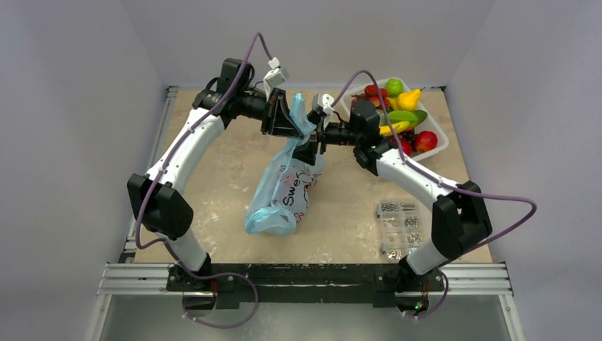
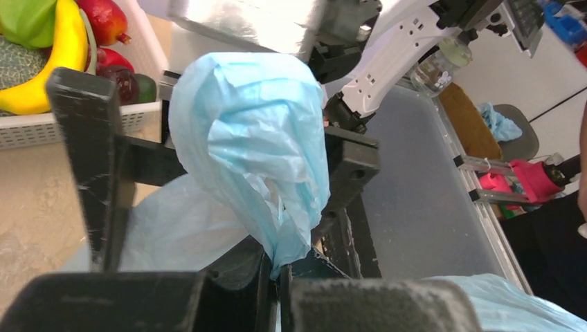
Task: Place the fake fruits into the plastic bag and tie a complex knot
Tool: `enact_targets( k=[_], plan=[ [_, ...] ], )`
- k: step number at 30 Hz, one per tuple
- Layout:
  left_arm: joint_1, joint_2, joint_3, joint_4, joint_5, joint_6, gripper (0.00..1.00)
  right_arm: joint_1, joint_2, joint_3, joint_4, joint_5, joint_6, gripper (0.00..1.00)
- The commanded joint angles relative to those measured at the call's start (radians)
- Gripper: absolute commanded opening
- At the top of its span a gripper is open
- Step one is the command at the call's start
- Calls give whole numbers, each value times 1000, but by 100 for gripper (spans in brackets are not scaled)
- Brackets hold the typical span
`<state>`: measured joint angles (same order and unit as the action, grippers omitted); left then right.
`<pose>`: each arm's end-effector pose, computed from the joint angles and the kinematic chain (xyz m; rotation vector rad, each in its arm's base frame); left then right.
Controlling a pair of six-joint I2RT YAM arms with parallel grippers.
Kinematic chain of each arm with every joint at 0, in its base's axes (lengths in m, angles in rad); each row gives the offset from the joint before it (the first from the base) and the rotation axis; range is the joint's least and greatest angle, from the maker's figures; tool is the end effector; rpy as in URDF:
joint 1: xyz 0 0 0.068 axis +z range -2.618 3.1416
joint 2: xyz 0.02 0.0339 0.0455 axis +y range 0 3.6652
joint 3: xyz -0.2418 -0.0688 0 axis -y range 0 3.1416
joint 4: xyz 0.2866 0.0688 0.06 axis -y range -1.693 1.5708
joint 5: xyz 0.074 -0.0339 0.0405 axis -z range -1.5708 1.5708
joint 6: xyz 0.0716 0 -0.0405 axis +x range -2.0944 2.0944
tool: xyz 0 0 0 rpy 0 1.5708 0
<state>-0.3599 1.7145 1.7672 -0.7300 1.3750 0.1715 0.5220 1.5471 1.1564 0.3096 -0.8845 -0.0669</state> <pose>0.3554 -0.2088 0.3727 1.2009 1.6113 -1.6131 0.3374 0.2580 0.2919 -1.1251 1.3193 1.0636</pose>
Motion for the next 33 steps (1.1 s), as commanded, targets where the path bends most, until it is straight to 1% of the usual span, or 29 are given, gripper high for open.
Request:
enact_targets(
  k=[1, 4, 6, 7, 9, 10, 13, 14, 15, 17, 18, 19, 22, 26, 29, 31, 32, 33],
  plan=[
    [-4, -37, -66, 287, -19, -155, 0, 63, -48, -41, 277, -6, 258, 88],
    [-6, -13, -60, 322, 2, -208, 0, 103, -36, -77, 377, 29, 325, 69],
    [-7, -1, -55, 322, -3, -213, 0, 115, -16, -89, 412, 50, 353, 51],
    [-8, -1, -54, 322, -14, -212, 0, 117, -9, -98, 428, 57, 367, 38],
    [1, -11, -54, 308, -61, -205, 1, 116, -4, -112, 414, 69, 363, 5],
    [11, -24, -59, 305, -85, -211, 7, 113, -5, -118, 398, 76, 366, 0],
    [61, -99, -96, 287, -179, -207, 35, 102, -30, -144, 329, 129, 346, 0],
    [79, -133, -108, 267, -212, -193, 48, 101, -42, -148, 291, 150, 317, 0],
    [95, -171, -116, 224, -253, -157, 62, 98, -52, -149, 263, 161, 306, 0],
    [102, -234, -109, 71, -353, 0, 91, 94, -66, -155, 229, 187, 306, 0],
    [101, -264, -119, 11, -378, 63, 97, 93, -71, -155, 214, 191, 309, 0],
    [99, -290, -143, -26, -394, 94, 100, 91, -74, -153, 200, 197, 312, 0],
    [89, -372, -268, -72, -446, 154, 100, 91, -73, -147, 166, 207, 334, 0],
    [5, -423, -420, -24, -606, 207, 100, 85, -67, -145, 158, 223, 377, 0],
    [-4, -419, -496, 37, -684, 188, 100, 83, -80, -157, 161, 226, 378, 0],
    [-8, -415, -533, 41, -714, 203, 100, 81, -95, -167, 154, 225, 373, 0],
    [-11, -416, -543, 41, -722, 211, 96, 80, -104, -173, 145, 224, 369, 0],
    [-10, -420, -550, 38, -717, 222, 83, 77, -110, -175, 131, 226, 364, 0]
  ],
)
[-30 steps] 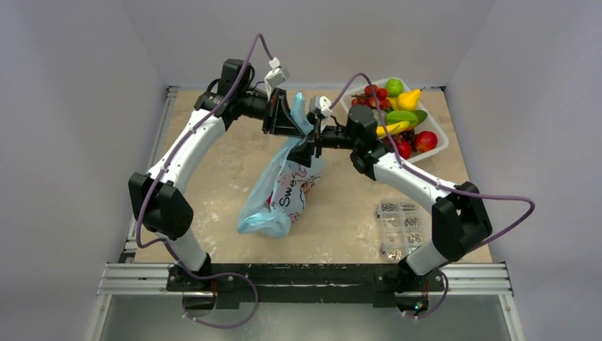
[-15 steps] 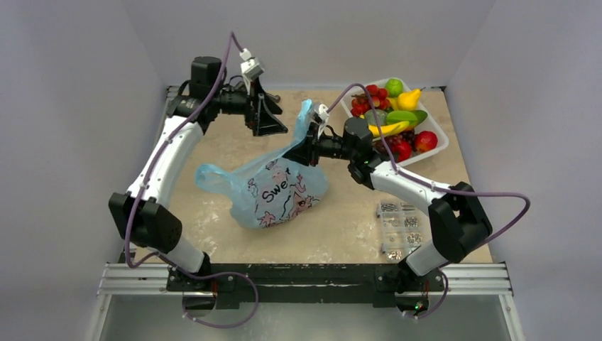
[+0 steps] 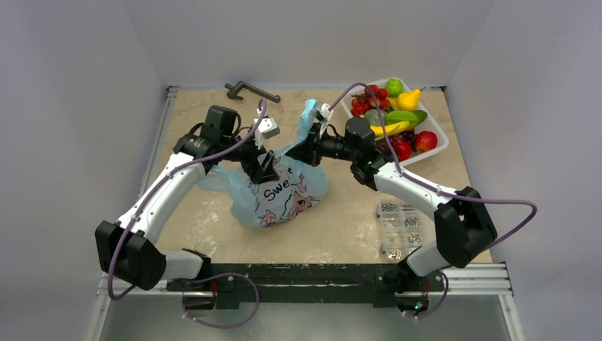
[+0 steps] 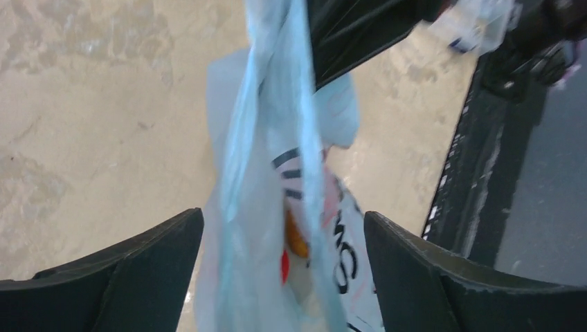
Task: Place the fake fruits into the plastic bag and tie a complex knot
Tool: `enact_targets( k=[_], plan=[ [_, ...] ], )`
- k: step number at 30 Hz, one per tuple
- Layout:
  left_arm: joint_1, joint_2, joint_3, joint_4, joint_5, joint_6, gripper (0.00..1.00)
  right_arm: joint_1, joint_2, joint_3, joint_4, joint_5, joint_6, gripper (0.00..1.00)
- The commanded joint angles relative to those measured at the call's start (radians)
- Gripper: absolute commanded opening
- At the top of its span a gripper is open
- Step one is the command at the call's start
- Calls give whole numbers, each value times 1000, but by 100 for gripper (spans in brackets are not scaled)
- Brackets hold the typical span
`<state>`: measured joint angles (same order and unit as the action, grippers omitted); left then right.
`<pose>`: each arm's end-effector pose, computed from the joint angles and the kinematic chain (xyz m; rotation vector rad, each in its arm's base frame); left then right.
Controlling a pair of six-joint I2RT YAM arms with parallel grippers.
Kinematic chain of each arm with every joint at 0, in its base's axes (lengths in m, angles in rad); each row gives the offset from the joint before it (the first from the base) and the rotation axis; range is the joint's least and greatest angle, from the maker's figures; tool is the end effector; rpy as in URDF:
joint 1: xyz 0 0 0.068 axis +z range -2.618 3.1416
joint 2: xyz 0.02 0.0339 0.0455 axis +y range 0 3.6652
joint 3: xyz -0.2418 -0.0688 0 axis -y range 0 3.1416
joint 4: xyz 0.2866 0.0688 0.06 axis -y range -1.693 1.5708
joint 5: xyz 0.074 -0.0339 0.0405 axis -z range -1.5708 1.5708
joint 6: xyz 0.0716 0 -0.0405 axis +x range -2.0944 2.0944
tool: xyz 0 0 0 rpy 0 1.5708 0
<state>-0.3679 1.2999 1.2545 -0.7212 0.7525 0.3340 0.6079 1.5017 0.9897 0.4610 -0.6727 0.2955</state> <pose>0.2952 -0.1662 0.3058 1.1076 1.9461 -0.8882 0.3130 0.2722 0.2600 -0.8074 1.5624 1.2173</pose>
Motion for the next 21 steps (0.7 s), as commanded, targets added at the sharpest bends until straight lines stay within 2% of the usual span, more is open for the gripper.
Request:
enact_targets(
  k=[1, 2, 3, 4, 7, 15, 18, 21],
  plan=[
    [-2, -13, -43, 25, -87, 79, 62, -13, -72, -8, -38, 19, 2, 0],
    [-2, -26, -55, 32, -81, 93, 38, -18, -80, -8, -60, 26, 8, 0],
    [-2, -48, -77, 80, -84, 96, 6, -25, -86, -7, -76, 35, 25, 0],
    [-2, -74, -105, 137, -97, 94, 0, -34, -88, -6, -93, 46, 48, 0],
    [-37, -114, -189, 301, -116, 149, 0, -56, -66, 13, -146, 95, 138, 0],
    [-171, -9, -346, 497, -314, 425, 0, -151, 186, 108, -173, 65, 390, 0],
    [-188, 9, -407, 507, -355, 540, 0, -168, 270, 137, -192, 57, 476, 0],
    [-192, 25, -410, 467, -359, 572, 0, -175, 294, 148, -233, 66, 487, 0]
  ],
)
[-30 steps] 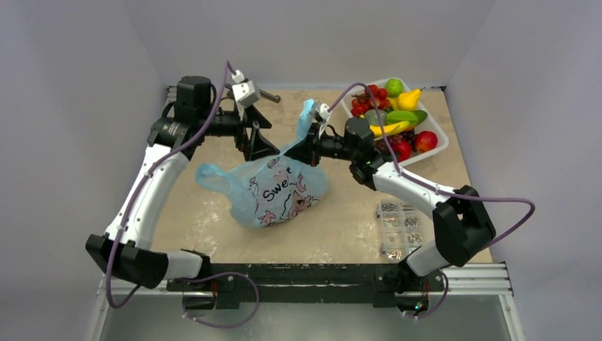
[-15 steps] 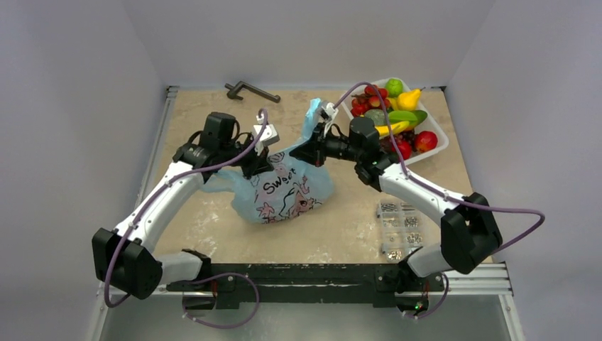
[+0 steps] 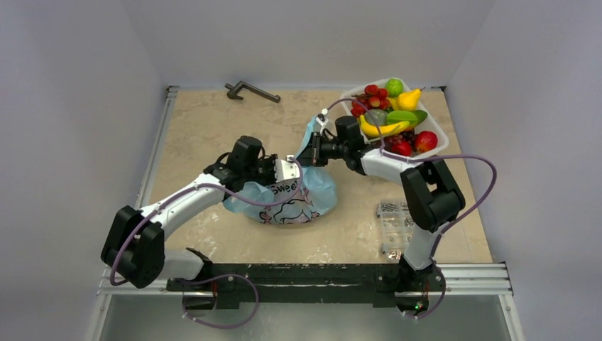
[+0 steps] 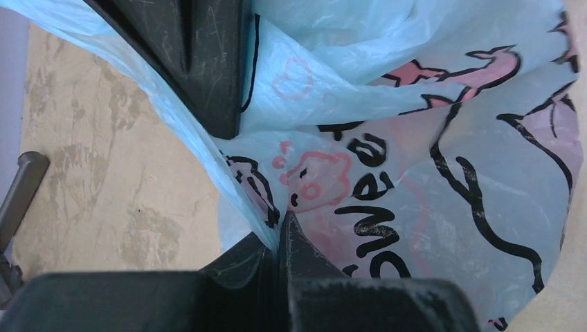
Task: Place the fake fruits into the plastic bag and tie a complex knot
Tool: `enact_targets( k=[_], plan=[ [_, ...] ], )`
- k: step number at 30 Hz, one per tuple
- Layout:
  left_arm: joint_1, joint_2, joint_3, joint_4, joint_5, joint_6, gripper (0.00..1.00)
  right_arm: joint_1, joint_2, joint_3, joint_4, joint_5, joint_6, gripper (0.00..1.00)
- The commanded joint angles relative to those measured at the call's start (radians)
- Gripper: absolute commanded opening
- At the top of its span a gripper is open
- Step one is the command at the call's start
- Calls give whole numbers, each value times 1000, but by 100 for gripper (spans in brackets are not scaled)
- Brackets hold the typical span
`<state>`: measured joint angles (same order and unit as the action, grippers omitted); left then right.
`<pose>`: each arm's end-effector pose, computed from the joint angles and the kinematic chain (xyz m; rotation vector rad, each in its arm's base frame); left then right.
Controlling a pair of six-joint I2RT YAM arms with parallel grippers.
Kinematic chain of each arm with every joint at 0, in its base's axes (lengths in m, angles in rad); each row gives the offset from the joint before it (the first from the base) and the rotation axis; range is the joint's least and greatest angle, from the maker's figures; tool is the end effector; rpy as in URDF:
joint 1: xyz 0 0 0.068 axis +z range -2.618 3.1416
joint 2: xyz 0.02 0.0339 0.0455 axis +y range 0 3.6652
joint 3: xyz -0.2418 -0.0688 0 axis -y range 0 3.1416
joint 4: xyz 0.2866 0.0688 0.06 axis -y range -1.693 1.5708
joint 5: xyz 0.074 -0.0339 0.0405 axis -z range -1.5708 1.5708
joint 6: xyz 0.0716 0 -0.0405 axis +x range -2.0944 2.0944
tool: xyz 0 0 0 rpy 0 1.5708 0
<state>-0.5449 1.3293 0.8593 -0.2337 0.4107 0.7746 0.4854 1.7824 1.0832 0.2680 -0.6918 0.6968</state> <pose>0.2856 -0.2066 0.1816 1.5277 1.6206 -0.3411 0.3732 0.2485 0.1574 -0.2660 2.1834 1.4065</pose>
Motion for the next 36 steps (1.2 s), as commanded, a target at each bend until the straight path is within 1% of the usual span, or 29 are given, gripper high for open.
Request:
enact_targets(
  k=[1, 2, 3, 4, 7, 9, 10, 13, 17, 20, 21, 22, 23, 24, 25, 26, 27, 28, 29, 30, 31, 32, 34, 36],
  plan=[
    [-15, 3, -5, -34, -16, 118, 0, -55, 11, 50, -35, 74, 77, 0],
    [-14, 14, 13, -55, -13, 89, 0, -57, 8, 44, -10, 34, 67, 0],
    [-11, 26, 32, -74, -2, 57, 0, -58, 1, 37, 26, -20, 56, 8],
    [-6, 38, 49, -87, 19, 25, 0, -58, -13, 30, 42, -53, 37, 24],
    [-6, 45, 63, -63, 42, -50, 0, -58, -76, -29, 98, -93, 13, 57],
    [-6, 48, 68, -42, 46, -97, 0, -58, -104, -65, 145, -86, 23, 71],
    [-6, 50, 72, -40, 49, -112, 0, -58, -112, -75, 164, -74, 33, 76],
    [-6, 36, 59, -18, 57, -133, 0, -49, -104, -88, 207, -20, 68, 81],
    [-10, 15, 47, -3, 62, -140, 0, -22, -47, -60, 232, 84, 148, 83],
    [-20, 10, 39, 0, 46, -135, 0, 15, -20, -30, 254, 136, 184, 81],
    [-26, 8, 34, 3, 36, -134, 0, 29, -13, -23, 266, 140, 189, 79],
    [-35, 5, 30, 6, 25, -132, 0, 43, -7, -15, 268, 143, 190, 74],
    [-44, -2, 25, 9, 16, -130, 0, 55, -4, -9, 272, 147, 187, 66],
    [-50, -8, 20, 7, 15, -129, 0, 68, -2, -6, 286, 148, 180, 54],
    [-55, -16, 20, -8, 22, -130, 0, 72, -2, -3, 298, 149, 167, 39],
    [-54, -26, 27, -38, 37, -142, 2, 74, -4, 3, 308, 147, 146, 25],
    [-48, -37, 45, -82, 53, -173, 11, 74, -7, 13, 316, 133, 110, 13],
    [-26, -52, 73, -137, 80, -221, 20, 74, -11, 22, 318, 109, 65, 5],
    [24, -66, 108, -198, 153, -288, 30, 73, -20, 24, 320, 91, 15, 0],
    [92, -79, 147, -242, 263, -373, 41, 72, -31, 22, 323, 76, -37, 0],
    [167, -84, 187, -264, 382, -477, 49, 73, -43, 15, 327, 66, -86, 0],
    [228, -84, 242, -277, 439, -583, 53, 73, -55, 7, 331, 59, -131, 0],
    [326, -72, 332, -306, 485, -726, 56, 82, -76, -10, 337, 52, -199, 0],
    [369, -56, 393, -290, 465, -842, 62, 94, -92, -19, 333, 46, -259, 0]
  ],
)
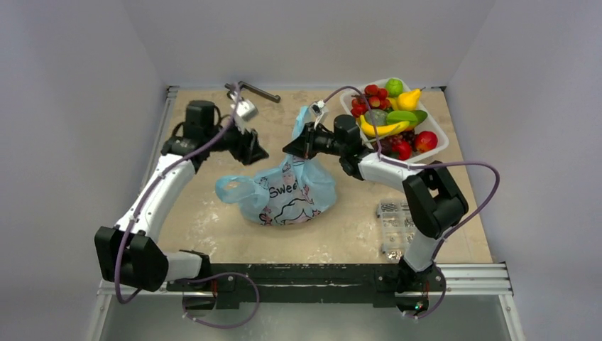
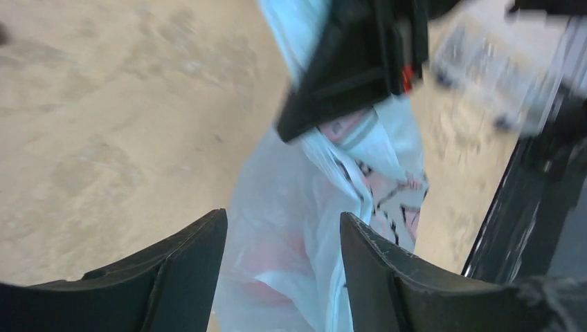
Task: Place the fake fruits into the plastic bag and tie a complex knot
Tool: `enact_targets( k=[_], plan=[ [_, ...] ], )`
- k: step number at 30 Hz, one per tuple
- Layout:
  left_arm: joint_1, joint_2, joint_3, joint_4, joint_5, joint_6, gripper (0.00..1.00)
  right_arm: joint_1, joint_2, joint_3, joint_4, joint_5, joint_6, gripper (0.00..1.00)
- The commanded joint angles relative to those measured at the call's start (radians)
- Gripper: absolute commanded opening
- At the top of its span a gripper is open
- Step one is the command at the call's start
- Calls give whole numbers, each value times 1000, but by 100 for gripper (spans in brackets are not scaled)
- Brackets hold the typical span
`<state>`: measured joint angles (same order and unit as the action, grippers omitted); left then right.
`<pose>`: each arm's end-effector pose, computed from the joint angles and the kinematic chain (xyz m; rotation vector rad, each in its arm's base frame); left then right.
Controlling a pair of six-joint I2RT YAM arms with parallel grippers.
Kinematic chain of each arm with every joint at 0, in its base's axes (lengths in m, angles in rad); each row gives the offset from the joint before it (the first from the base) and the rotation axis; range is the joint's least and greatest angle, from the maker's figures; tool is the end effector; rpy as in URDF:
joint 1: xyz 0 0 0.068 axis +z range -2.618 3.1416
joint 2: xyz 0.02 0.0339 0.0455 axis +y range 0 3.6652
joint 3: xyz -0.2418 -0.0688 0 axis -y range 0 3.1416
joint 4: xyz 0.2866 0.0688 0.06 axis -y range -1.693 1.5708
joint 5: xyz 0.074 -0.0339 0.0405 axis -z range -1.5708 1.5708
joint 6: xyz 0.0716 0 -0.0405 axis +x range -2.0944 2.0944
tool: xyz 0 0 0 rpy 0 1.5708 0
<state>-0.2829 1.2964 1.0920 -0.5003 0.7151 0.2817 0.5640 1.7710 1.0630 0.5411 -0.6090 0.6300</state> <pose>0.3180 -0.1413 0.2639 0.9592 1.9689 -0.8069 0.3632 0.2782 0.1876 -0.4326 1.8748 1.3673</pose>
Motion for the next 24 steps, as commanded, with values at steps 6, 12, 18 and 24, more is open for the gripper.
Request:
enact_targets(
  k=[6, 12, 18, 24],
  plan=[
    [109, 119, 271, 129, 153, -593, 65, 63, -109, -14, 51, -81, -350, 5],
    [78, 193, 243, 400, 213, -797, 69, 87, -110, -3, 44, -103, -400, 9],
    [32, 213, 190, 579, 259, -940, 72, 100, -88, 18, 33, -121, -411, 9],
    [72, 176, 55, 731, 250, -1093, 72, 100, -93, 16, 38, -133, -397, 8]
  ],
)
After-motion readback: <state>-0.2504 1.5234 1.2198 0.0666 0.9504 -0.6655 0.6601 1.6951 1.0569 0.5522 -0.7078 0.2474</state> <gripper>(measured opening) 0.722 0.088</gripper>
